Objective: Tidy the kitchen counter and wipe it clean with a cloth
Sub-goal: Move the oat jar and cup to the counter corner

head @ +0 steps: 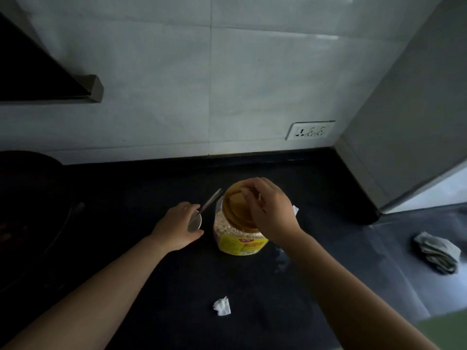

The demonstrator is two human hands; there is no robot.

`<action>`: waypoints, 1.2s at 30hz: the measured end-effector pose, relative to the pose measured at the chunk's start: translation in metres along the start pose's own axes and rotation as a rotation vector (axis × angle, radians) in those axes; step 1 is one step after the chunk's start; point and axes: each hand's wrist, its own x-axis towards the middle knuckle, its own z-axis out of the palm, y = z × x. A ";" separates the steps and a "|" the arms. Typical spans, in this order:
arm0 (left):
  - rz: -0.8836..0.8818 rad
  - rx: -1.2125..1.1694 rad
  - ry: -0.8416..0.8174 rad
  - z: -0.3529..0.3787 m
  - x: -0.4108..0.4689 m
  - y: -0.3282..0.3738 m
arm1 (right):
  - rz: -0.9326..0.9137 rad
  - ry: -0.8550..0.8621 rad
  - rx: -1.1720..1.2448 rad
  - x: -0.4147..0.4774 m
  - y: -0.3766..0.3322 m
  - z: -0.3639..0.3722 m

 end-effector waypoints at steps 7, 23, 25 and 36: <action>0.011 -0.054 0.094 0.005 -0.005 -0.007 | -0.017 0.068 0.002 -0.007 -0.001 0.004; 0.047 -0.232 0.387 -0.018 -0.111 0.017 | -0.026 0.075 0.126 -0.071 -0.029 -0.031; 0.069 -0.245 0.382 -0.012 -0.136 0.031 | -0.026 0.119 0.145 -0.090 -0.034 -0.047; 0.152 -0.358 0.428 0.082 -0.314 0.123 | -0.022 0.189 0.164 -0.285 -0.058 -0.116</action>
